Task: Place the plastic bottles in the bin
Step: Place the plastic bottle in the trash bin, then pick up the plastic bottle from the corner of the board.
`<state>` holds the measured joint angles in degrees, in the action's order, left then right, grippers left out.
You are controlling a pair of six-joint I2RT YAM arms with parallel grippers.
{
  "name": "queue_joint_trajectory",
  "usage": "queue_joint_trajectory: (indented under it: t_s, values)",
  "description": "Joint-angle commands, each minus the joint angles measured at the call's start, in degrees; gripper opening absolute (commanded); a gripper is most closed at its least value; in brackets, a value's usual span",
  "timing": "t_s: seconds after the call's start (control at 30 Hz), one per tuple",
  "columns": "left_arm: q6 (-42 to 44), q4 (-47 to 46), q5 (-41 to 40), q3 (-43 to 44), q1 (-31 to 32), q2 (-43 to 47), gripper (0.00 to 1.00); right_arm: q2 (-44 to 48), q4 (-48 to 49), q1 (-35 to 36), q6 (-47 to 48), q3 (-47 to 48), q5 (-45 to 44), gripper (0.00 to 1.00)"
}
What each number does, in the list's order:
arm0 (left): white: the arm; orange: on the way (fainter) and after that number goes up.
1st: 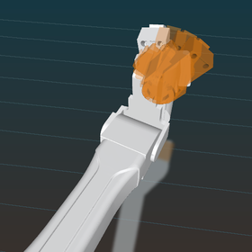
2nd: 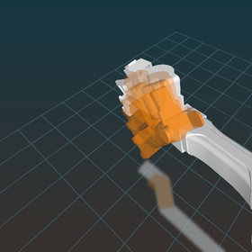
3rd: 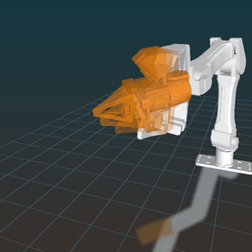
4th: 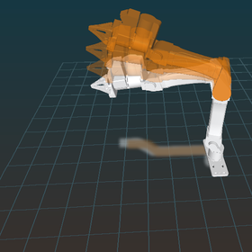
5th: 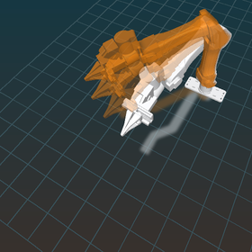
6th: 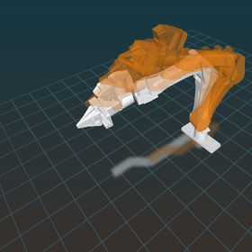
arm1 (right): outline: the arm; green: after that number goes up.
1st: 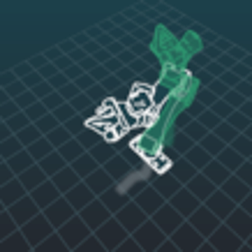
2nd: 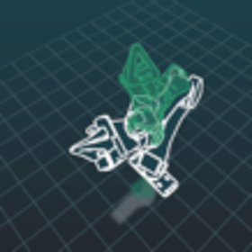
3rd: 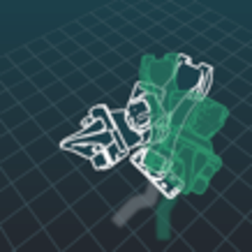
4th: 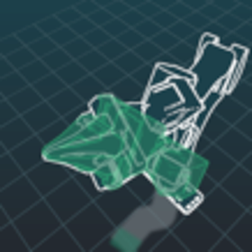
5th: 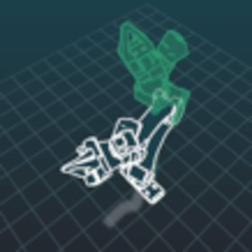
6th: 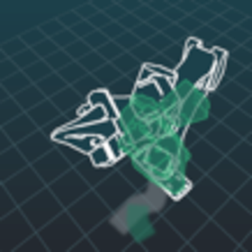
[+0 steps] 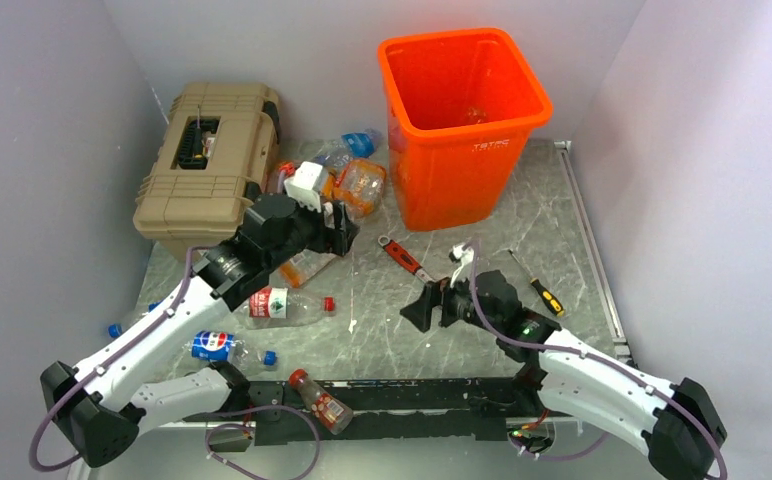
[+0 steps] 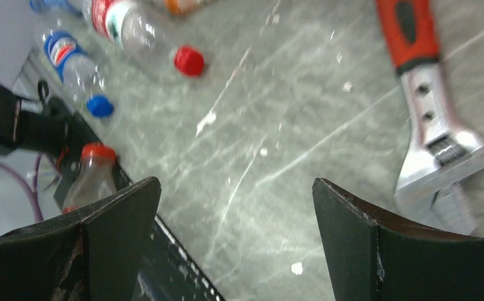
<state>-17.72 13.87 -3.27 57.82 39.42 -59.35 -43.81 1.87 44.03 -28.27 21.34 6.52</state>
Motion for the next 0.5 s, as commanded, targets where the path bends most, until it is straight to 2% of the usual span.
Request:
queue_joint_trajectory:
  t_s: [0.0,0.13,0.27,0.47]
  values:
    - [-7.42,18.32,-9.48,0.84,0.28,2.69,0.87,-1.49,12.14,1.29,-4.42,-3.44,10.39,0.96]
    - [-15.99,23.33,-8.73,-4.28,0.39,11.05,0.89,-9.43,12.63,5.56,-1.05,0.36,14.21,0.96]
    - [-25.6,29.6,-8.34,-8.18,0.41,17.45,0.96,-15.35,11.66,9.9,2.14,3.42,10.87,0.95]
    - [-38.56,35.85,-9.51,-13.96,0.48,22.33,0.99,-20.27,16.61,10.89,1.08,3.16,11.0,0.95]
